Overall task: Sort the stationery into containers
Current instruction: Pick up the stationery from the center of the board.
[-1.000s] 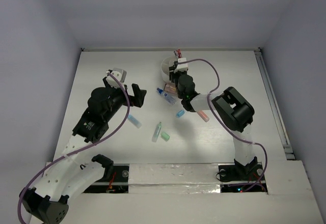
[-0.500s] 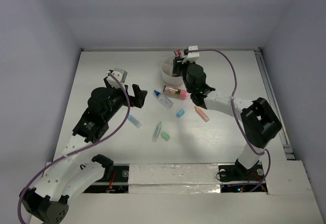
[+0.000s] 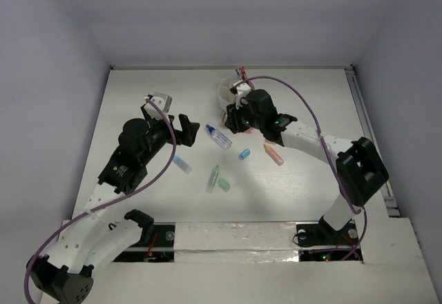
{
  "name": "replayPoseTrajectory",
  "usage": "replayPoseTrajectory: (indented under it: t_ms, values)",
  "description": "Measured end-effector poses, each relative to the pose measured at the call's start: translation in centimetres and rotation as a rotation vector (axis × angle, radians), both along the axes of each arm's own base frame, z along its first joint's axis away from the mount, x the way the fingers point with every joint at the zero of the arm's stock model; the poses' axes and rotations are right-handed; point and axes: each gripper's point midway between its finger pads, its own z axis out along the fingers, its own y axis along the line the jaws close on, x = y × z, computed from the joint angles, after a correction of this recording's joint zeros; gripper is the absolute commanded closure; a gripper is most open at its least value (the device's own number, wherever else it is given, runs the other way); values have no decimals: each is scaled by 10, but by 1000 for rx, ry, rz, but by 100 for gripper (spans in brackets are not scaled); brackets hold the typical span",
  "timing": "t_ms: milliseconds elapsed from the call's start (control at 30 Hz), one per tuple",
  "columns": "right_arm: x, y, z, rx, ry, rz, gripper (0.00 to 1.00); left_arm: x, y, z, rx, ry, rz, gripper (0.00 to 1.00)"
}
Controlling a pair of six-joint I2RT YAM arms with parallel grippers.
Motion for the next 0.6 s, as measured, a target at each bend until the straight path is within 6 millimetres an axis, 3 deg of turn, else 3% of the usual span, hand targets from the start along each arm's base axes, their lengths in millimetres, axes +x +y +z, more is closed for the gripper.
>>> replayPoseTrajectory:
  t_ms: [133, 367, 600]
  values:
    - [6, 19, -30, -55, 121, 58, 43, 1, 7, 4, -7, -13, 32, 8]
    - [36, 44, -78, -167, 257, 60, 37, -2, 19, 19, -28, -61, 83, 8]
    - [47, 58, -99, -260, 293, 56, 36, -2, 22, 20, -30, -65, 96, 7]
